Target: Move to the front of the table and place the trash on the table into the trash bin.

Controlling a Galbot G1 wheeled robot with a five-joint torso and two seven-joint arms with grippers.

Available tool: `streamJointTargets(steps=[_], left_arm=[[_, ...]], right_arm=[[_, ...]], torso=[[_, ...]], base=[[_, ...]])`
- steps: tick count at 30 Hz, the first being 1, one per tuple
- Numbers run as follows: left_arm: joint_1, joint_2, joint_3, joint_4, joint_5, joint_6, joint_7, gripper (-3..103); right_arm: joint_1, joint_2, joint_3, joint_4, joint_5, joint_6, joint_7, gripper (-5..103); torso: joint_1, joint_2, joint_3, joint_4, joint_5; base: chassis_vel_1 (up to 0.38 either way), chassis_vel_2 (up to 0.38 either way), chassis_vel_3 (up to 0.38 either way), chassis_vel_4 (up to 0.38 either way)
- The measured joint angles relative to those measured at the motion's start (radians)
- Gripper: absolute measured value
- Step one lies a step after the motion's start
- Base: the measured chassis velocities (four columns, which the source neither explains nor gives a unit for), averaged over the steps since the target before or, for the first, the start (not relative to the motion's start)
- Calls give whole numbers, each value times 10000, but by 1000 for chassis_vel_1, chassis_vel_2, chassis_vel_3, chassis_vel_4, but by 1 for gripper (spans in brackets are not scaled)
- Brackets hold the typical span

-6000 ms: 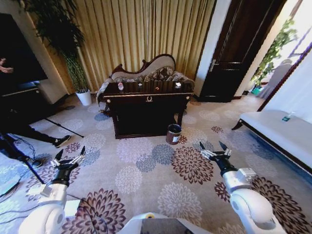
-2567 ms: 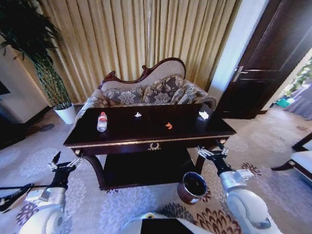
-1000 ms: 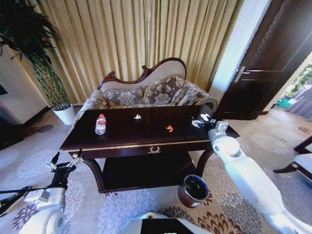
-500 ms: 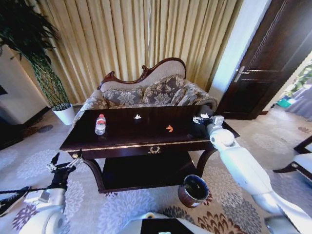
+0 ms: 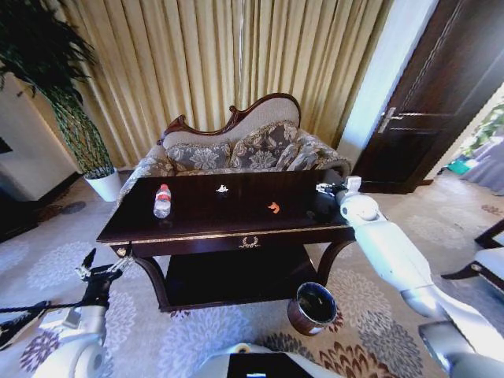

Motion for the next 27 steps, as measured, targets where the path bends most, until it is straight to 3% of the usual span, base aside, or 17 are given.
streamJointTargets(steps=[27], left_arm=[[12, -41, 42, -20, 321, -7, 0, 100]], right_arm=[[345, 183, 22, -1113, 220, -143, 83, 100]], torso=[[0, 0, -1, 1, 0]], base=[[0, 0, 0, 0]])
